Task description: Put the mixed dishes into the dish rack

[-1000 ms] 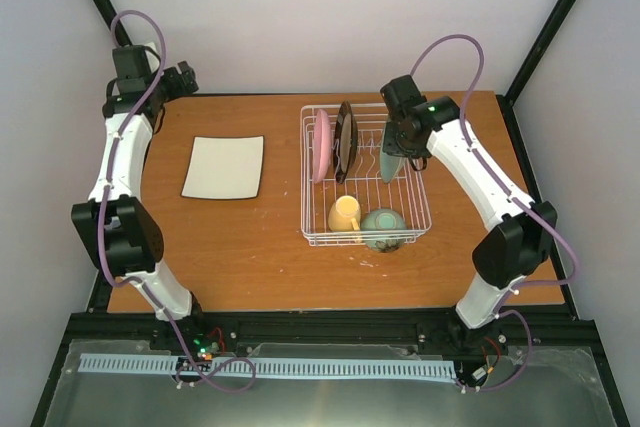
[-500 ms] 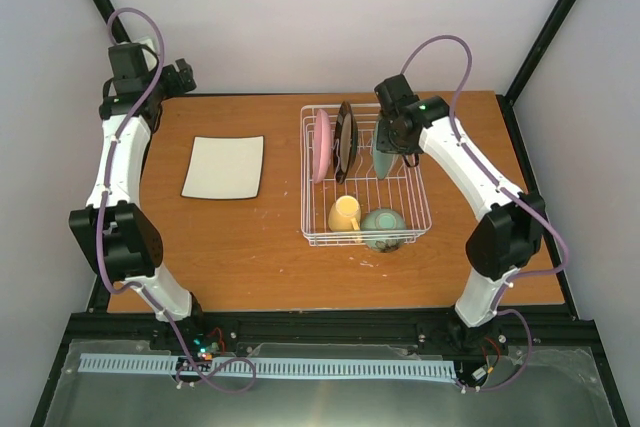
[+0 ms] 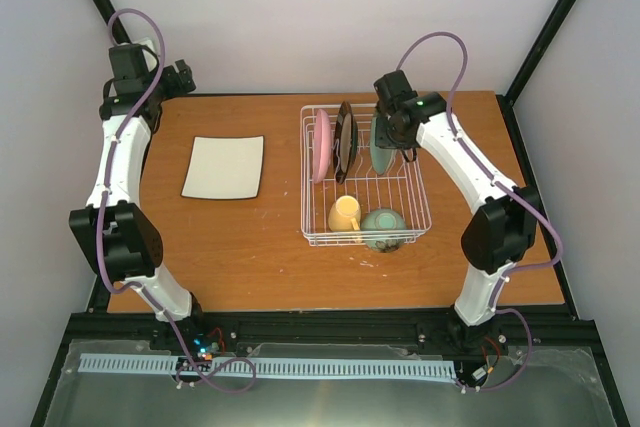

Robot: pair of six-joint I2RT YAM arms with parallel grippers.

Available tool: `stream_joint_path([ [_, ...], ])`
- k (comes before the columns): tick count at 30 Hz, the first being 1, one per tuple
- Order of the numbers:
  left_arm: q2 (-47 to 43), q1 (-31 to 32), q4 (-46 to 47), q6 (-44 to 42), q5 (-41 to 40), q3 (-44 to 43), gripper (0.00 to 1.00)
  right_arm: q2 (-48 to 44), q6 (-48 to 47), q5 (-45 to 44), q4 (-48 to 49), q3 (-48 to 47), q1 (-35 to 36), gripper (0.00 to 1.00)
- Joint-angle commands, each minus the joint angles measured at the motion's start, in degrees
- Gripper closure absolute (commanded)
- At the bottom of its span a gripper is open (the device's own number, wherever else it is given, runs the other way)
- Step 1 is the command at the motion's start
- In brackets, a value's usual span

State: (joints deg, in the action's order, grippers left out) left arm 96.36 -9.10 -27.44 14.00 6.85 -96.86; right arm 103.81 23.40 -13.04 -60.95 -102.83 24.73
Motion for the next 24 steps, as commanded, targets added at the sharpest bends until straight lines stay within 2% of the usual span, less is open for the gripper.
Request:
stream_joint_path([
  [1, -0.1, 0.0, 0.9, -0.3, 0.0, -0.5, 0.0, 0.1, -0.1, -0.7, 3.5, -2.8, -0.3, 0.97],
  [24, -0.2, 0.1, 0.7, -0.1, 0.2, 0.4, 0.0, 4.8, 0.2, 4.2, 3.1, -3.0, -0.4, 0.97],
])
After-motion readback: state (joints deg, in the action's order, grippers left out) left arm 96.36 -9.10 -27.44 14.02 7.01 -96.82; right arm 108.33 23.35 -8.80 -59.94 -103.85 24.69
